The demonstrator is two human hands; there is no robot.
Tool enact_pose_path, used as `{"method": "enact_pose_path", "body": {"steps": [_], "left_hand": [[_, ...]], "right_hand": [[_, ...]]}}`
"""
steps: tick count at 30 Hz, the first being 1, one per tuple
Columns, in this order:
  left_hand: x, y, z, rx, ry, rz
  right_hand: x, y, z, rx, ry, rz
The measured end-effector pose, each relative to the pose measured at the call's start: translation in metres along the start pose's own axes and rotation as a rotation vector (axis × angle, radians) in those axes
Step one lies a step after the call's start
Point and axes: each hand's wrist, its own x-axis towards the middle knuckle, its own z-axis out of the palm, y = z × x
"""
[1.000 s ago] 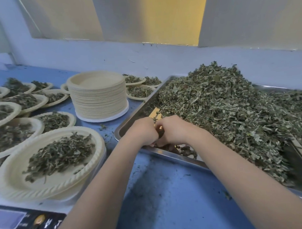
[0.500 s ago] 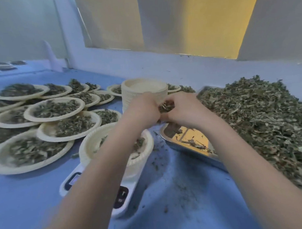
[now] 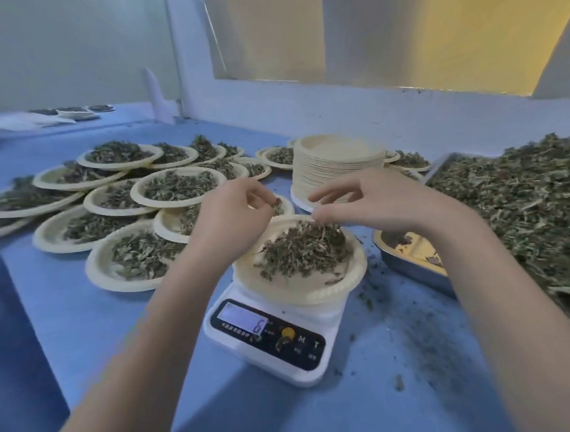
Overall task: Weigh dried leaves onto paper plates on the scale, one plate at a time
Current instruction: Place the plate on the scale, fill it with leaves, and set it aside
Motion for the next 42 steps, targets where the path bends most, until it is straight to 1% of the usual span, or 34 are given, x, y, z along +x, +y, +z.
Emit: {"method": "enact_pose_path", "body": {"steps": [5,9,13,20,29,39,40,42], "left_hand": [[-0.011,-0.024,0.018,-0.172,0.179,-0.037],[-0.019,-0.039,0.021,-0.281,0.247,-0.078],[-0.025,-0.045,0.019,-0.346,0.307,-0.075],[-0.026,-0.049,0.020,-0.365,0.256,-0.105],[-0.025,-0.051,0.021,-0.374,0.241,-0.098],[-0.025,-0.052,0.022,-0.327,0.230,-0.099],[-0.025,-0.052,0.022,-0.326,0.230,-0.101],[-0.025,-0.052,0.022,-0.315,0.223,-0.116]], "right_hand": [[0.001,0.003,0.005,-0.028,0.090,-0.004],[0.001,0.001,0.011,-0.043,0.141,-0.032],[0.001,-0.003,0.016,-0.058,0.204,-0.047],[0.002,0.004,0.017,-0.115,0.163,-0.035],[0.004,0.013,0.012,-0.118,0.123,-0.005],[0.003,0.012,0.010,-0.125,0.098,0.002],[0.002,0.014,0.008,-0.105,0.070,0.013],[-0.001,0.018,0.003,-0.057,-0.075,0.058]]}}
